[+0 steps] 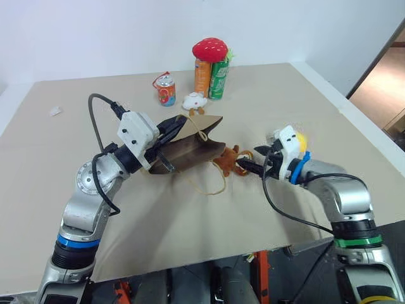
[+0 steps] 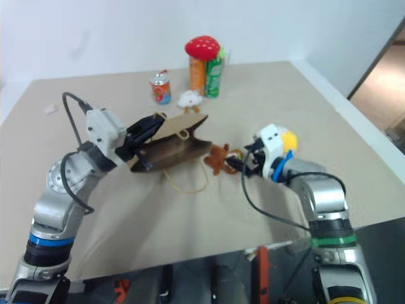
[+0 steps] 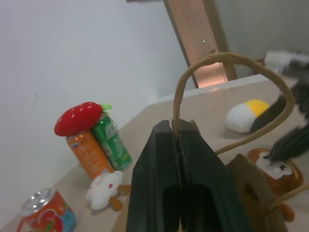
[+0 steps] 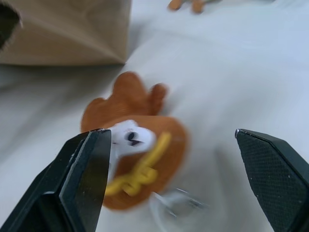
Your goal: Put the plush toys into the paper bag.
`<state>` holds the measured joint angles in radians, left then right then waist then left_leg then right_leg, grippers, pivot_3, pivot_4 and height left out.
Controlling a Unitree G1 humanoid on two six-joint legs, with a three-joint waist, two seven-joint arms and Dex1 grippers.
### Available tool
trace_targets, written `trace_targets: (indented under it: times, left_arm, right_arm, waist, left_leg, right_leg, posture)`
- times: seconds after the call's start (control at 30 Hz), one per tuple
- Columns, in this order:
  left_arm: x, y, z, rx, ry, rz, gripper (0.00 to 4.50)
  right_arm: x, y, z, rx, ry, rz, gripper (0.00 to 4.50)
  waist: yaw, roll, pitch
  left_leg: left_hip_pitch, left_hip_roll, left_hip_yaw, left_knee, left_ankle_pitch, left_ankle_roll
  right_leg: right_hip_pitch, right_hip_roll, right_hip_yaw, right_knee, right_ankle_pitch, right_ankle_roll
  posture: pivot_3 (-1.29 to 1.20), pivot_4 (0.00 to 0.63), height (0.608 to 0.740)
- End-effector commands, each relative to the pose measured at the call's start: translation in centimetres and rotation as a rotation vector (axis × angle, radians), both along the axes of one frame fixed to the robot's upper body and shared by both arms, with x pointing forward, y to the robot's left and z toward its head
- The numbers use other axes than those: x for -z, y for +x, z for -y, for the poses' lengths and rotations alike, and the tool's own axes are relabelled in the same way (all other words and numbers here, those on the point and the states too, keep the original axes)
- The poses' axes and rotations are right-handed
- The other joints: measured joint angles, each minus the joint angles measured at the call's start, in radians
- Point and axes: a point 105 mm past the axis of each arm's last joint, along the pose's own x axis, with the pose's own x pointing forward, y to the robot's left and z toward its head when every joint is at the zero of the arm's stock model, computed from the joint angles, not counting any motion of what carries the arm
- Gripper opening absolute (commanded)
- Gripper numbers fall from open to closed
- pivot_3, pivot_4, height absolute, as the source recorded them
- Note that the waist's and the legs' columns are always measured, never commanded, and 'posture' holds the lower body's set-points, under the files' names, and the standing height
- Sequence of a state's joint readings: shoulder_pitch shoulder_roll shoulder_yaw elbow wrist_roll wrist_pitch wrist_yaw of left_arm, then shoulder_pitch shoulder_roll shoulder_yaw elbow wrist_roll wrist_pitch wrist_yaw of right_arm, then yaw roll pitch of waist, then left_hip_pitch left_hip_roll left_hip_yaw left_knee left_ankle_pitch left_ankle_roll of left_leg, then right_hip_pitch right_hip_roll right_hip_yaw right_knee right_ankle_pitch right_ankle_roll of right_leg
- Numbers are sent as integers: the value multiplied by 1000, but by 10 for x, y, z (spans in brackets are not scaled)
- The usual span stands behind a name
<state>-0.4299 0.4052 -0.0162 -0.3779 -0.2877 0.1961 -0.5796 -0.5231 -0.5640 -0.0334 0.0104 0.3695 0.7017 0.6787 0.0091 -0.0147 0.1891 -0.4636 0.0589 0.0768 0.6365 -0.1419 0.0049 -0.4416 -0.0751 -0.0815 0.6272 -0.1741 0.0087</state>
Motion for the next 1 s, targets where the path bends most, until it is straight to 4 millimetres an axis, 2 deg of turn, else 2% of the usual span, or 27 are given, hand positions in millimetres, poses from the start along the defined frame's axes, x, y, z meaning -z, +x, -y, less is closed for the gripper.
trace_targets:
  times: [0.03,0.1,0.2,0.27,0.33,0.37,0.4,0.43,0.53,0.6,0.77,0.87,1.0]
  left_arm:
    - [-17,-8,-3,8,-37,33,0]
    - [-20,-7,-4,4,-75,8,0]
    - [-25,-4,-7,-2,-127,-23,0]
    - [-27,-3,-8,-4,-138,-30,0]
    - [-27,-3,-8,-4,-135,-34,0]
    - [-26,-3,-8,-5,-135,-36,0]
    - [-26,-3,-8,-5,-134,-38,0]
    - [-26,-3,-7,-5,-133,-40,0]
    - [-25,-4,-6,-3,-134,-43,0]
    - [-24,-4,-5,-4,-134,-44,0]
    - [-24,-2,-4,-7,-143,-49,0]
    - [-24,-1,-3,-8,-150,-55,0]
    - [-23,-1,-2,-8,-153,-60,0]
  right_arm:
    - [-10,5,-2,25,38,15,4431]
    - [4,7,-1,40,-21,-3,4431]
    - [14,8,0,52,-42,-18,4431]
    - [15,8,0,53,-43,-16,4053]
    - [12,7,-1,49,-34,-1,3442]
    - [10,6,-2,41,-29,8,2665]
    - [7,5,-1,36,-28,19,2373]
    - [5,5,1,44,-32,28,1842]
    - [-3,4,8,57,-46,48,765]
    - [-11,2,13,48,-51,63,211]
    - [-51,-10,19,-38,-39,149,211]
    - [-78,-27,12,-175,-21,185,211]
    - [-112,-54,-9,-383,28,193,211]
  waist:
    - [0,0,0]
    - [1,0,0]
    - [0,0,0]
    - [0,0,0]
    - [0,0,0]
    - [0,0,0]
    - [0,0,0]
    - [0,0,0]
    - [1,0,0]
    - [1,0,0]
    - [1,0,0]
    - [1,0,0]
    - [-1,-1,1]
  left_leg:
    - [0,0,0,0,0,0]
    - [0,0,0,0,0,0]
    - [0,0,0,0,0,0]
    - [0,0,0,0,0,0]
    - [1,0,0,0,0,0]
    - [1,0,0,0,0,-1]
    - [1,0,0,0,0,0]
    - [1,0,0,1,0,-1]
    - [1,0,0,1,0,-1]
    - [0,0,0,1,-1,-1]
    - [0,0,0,0,0,-1]
    - [0,0,0,-1,0,-1]
    - [1,1,-1,-1,0,-1]
  right_leg:
    - [0,0,0,0,0,0]
    - [0,0,0,0,0,0]
    - [0,0,0,0,0,0]
    - [0,0,0,0,0,0]
    - [1,0,0,0,0,0]
    - [1,0,0,0,0,0]
    - [1,0,0,0,0,0]
    - [1,0,0,0,0,0]
    - [1,0,0,0,0,0]
    - [1,0,0,0,0,0]
    - [0,0,0,0,0,0]
    - [0,1,0,0,-1,-1]
    - [0,1,0,0,-1,-1]
  posture:
    - [0,150,740]
    - [0,150,740]
    - [0,150,740]
    - [0,150,740]
    - [0,150,740]
    - [0,150,740]
    - [0,150,740]
    - [0,150,740]
    - [0,150,740]
    - [0,150,740]
    - [0,150,740]
    - [0,150,740]
    - [0,150,740]
